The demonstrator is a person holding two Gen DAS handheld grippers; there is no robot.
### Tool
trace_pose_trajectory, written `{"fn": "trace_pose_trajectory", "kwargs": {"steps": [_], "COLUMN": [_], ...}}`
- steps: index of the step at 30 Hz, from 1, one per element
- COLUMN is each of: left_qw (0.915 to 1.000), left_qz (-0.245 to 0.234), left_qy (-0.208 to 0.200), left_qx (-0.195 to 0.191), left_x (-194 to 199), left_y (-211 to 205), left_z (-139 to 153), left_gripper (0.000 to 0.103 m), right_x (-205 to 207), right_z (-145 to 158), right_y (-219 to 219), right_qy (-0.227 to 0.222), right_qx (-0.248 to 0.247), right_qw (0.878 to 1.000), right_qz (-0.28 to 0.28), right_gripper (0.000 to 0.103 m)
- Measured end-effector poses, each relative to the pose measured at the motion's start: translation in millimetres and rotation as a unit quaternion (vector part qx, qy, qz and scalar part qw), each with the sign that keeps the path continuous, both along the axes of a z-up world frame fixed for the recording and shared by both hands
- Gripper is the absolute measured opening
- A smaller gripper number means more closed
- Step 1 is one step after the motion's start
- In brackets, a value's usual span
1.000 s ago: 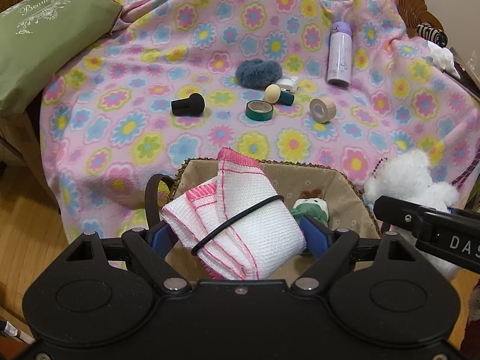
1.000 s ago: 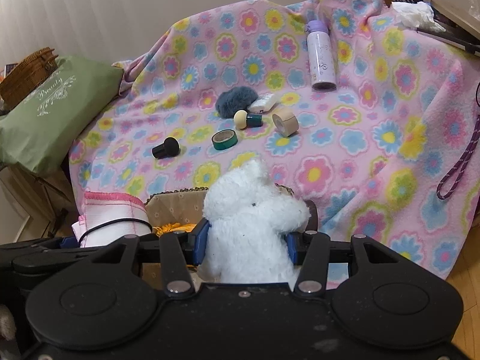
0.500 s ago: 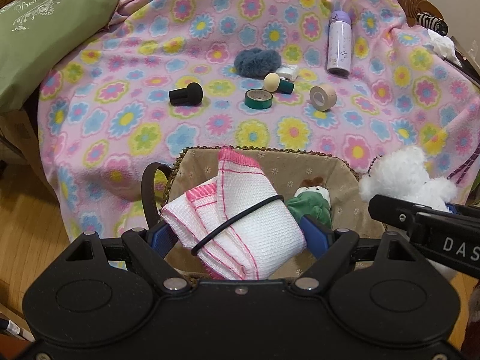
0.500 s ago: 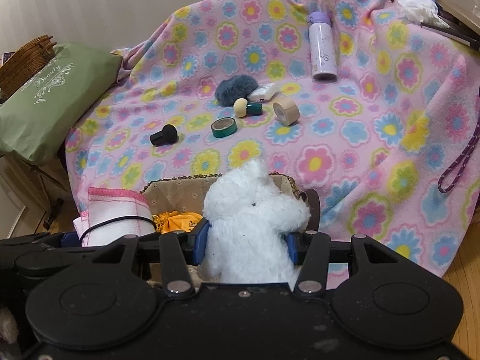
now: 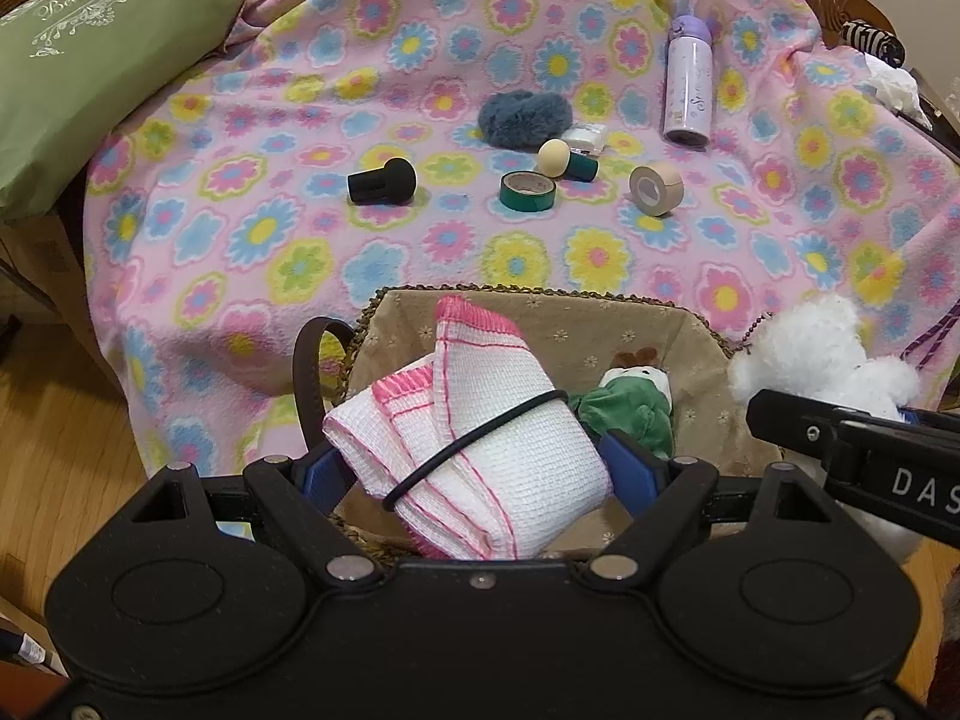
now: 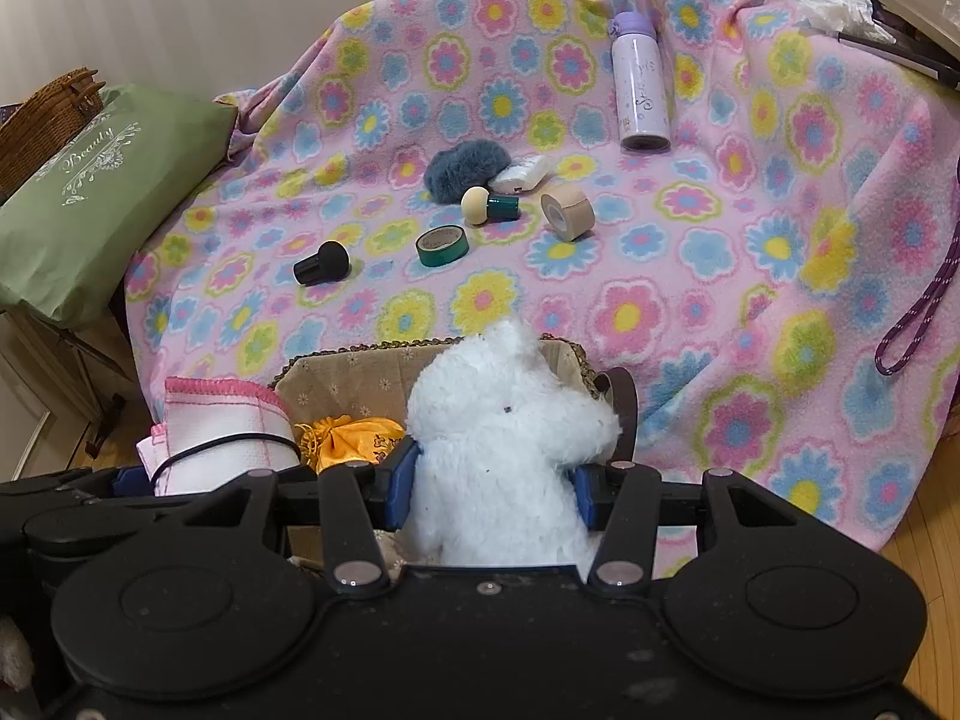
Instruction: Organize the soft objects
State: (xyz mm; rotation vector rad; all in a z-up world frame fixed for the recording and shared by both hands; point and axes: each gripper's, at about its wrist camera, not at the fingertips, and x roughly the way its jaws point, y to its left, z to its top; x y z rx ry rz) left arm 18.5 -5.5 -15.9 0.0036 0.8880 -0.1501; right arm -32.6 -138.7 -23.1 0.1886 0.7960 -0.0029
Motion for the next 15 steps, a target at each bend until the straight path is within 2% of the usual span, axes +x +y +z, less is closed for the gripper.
{"fn": "trace_pose_trajectory", "kwargs": {"steps": [15], "left_qw": [1.0000], "left_qz": [0.001], "left_qy": [0.003], "left_qx": [0.000], "left_x": [0.2], "left_y": [0.9], "left_z": [-0.1], "left_gripper": [0.082], "right_x": [1.9], "right_z": [0.5], "right_y": [-1.6], "right_qy": [0.000], "right_qx": [-0.001], "right_qw": [1.000], "right_qz": [0.002], "right_gripper": [0.049]}}
